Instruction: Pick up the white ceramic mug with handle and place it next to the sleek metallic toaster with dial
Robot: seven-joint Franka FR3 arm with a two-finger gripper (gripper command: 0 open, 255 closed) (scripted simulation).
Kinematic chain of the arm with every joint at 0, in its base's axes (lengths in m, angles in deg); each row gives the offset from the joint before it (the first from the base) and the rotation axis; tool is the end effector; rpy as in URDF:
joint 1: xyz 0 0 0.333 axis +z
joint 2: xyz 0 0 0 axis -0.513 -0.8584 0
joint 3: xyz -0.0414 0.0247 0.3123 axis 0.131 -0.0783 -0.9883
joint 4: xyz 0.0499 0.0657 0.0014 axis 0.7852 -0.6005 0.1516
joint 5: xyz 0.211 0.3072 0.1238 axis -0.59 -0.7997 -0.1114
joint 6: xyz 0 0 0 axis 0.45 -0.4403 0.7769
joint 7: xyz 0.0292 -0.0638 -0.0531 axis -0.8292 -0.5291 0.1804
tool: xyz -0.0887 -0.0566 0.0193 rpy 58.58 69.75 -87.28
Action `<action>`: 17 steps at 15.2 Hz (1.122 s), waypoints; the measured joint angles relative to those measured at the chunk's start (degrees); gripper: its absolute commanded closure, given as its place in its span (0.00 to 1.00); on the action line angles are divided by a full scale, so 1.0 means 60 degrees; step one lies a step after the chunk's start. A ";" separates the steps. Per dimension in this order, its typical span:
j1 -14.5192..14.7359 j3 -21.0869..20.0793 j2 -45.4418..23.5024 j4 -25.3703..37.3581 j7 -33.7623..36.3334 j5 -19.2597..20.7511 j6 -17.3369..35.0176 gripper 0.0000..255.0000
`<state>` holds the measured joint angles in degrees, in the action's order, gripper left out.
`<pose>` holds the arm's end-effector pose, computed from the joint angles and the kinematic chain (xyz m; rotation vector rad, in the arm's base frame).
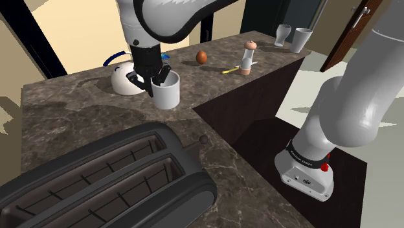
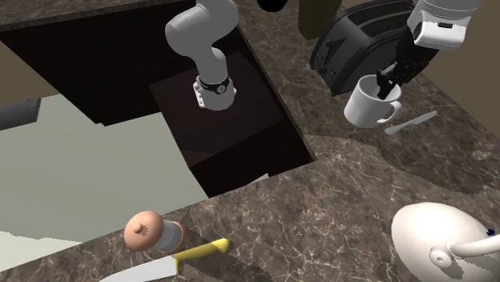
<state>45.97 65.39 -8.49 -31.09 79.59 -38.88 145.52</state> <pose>0.4679 0.3030 0.4581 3.1172 -0.2707 0.1299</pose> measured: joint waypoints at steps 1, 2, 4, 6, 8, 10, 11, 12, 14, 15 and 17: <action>0.0002 -0.0002 -0.0039 -0.0094 0.0018 0.0019 0.0130 1.00; 0.0010 -0.0010 -0.0086 -0.0166 0.0054 0.0042 0.0245 1.00; 0.0006 -0.0006 -0.0146 -0.0346 0.0074 0.0074 0.0482 1.00; 0.0008 -0.0006 -0.0260 -0.0478 0.0118 0.0127 0.0719 1.00; 0.0011 -0.0006 -0.0368 -0.0647 0.0167 0.0182 0.0987 1.00; 0.0029 -0.0018 -0.0471 -0.0789 0.0245 0.0239 0.1224 1.00; 0.0025 -0.0011 -0.0540 -0.0841 0.0259 0.0273 0.1341 1.00; 0.0022 -0.0004 -0.0620 -0.0909 0.0282 0.0313 0.1483 1.00; 0.0027 0.0000 -0.0721 -0.1033 0.0332 0.0370 0.1700 1.00; 0.0033 0.0002 -0.0793 -0.1088 0.0369 0.0410 0.1823 1.00; 0.0033 0.0018 -0.0947 -0.1232 0.0428 0.0498 0.2110 1.00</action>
<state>46.17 65.50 -14.17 -38.49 82.16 -35.89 158.18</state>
